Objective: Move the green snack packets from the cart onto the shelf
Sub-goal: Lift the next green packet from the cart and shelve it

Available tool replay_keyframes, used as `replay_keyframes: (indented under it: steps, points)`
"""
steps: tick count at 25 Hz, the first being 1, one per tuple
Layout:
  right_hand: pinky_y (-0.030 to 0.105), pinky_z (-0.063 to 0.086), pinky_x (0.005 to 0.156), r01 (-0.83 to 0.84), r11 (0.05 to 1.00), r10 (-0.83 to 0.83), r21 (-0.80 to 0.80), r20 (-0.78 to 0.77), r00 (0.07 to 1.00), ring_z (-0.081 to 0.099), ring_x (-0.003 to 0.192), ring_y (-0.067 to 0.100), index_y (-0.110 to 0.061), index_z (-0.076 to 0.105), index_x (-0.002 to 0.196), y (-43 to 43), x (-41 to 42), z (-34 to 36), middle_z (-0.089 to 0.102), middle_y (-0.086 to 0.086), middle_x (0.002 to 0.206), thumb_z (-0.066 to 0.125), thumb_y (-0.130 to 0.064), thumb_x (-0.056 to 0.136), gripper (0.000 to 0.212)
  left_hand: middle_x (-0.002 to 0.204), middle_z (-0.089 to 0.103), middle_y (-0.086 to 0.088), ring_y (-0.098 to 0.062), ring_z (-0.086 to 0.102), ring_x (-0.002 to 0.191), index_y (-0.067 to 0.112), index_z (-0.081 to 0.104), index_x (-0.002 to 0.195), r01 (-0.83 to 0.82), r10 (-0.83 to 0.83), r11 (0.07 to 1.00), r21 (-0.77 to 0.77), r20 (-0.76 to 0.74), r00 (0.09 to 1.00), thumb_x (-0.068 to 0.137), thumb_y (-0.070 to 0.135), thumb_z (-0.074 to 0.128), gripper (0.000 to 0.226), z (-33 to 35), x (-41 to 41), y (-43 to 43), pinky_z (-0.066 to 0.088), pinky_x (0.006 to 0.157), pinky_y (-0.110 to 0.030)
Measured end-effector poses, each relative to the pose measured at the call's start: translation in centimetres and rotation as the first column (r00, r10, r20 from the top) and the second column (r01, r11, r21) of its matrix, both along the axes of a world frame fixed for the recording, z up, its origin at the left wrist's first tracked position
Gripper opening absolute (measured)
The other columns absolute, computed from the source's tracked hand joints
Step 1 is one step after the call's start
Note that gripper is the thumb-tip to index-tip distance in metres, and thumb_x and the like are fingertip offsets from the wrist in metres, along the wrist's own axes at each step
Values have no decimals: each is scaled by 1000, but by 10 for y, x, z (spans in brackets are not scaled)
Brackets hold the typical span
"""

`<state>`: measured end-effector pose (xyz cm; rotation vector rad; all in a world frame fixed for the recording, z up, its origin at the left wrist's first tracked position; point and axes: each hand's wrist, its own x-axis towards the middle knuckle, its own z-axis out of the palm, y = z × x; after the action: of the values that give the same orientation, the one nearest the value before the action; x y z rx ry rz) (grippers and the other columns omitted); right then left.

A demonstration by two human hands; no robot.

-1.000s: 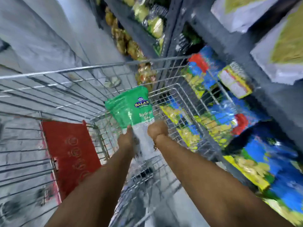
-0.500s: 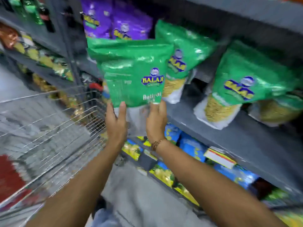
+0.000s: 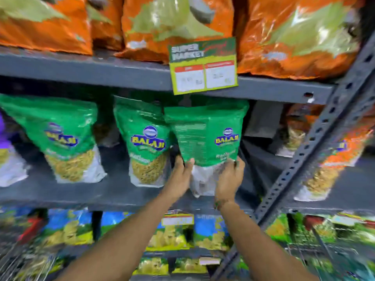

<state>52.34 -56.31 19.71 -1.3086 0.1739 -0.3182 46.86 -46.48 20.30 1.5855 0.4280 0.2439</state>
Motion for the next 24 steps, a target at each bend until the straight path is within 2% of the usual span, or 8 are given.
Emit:
replay_keyframes:
  steps: [4,8,10,12,14,17,20,24]
  points:
    - [37,40,93,39,948,-81,-315,-120,989,51,103,32,-8,58,117,4,18,-19,55,30,111,49,-29,86,39,150,29,-8,-19,27,138,0,21,141,-69,57,984,-167,-73,996,97,38,21,58,-22,27,2,17,117,-34]
    - [47,35,107,32,999,-33,-10,-454,890,43,125,42,-2,39,132,17,29,-16,45,30,134,43,-32,93,49,142,44,1,-15,39,131,23,47,130,-25,30,990,-141,35,999,75,77,26,79,-23,30,-13,24,116,-40]
    - [47,40,107,-90,978,145,186,-305,941,49,124,37,-2,45,129,3,45,-19,52,24,134,38,-41,93,53,88,71,-4,-13,61,88,28,64,74,-19,23,998,-68,62,998,70,76,27,61,-34,31,-11,43,92,-36]
    - [39,39,109,-91,962,156,257,-244,957,49,126,27,-6,48,128,-20,53,-18,55,12,132,32,-45,95,53,53,51,0,-7,48,54,22,42,52,-71,65,993,91,67,996,83,57,30,48,-31,32,-6,39,67,-33]
    - [32,35,105,-17,971,79,237,-252,964,43,128,22,-10,46,128,-31,50,-23,54,6,129,26,-42,97,49,65,48,-2,-7,47,61,20,43,65,-153,131,972,180,124,983,88,46,40,34,-22,42,3,37,70,-34]
    - [43,30,114,-31,997,54,72,-353,934,40,133,29,-9,45,132,-8,31,-29,45,14,143,23,-57,91,66,134,47,-5,-22,44,123,21,36,132,103,-98,991,89,-60,993,87,49,45,54,-13,57,6,33,99,-35]
    - [47,38,109,-134,982,173,134,-350,920,54,120,25,-26,53,123,6,30,-27,57,4,133,21,-77,71,80,129,55,-2,-21,50,120,23,44,128,51,-40,985,165,-69,997,78,60,51,63,-23,58,-4,39,94,-31]
    - [42,40,108,-197,976,218,94,-380,899,56,114,24,-19,52,127,-14,50,-19,60,4,123,17,-58,91,63,108,61,-7,-27,58,102,23,48,110,-70,85,979,192,-71,994,58,74,58,74,-33,51,-23,50,91,-43]
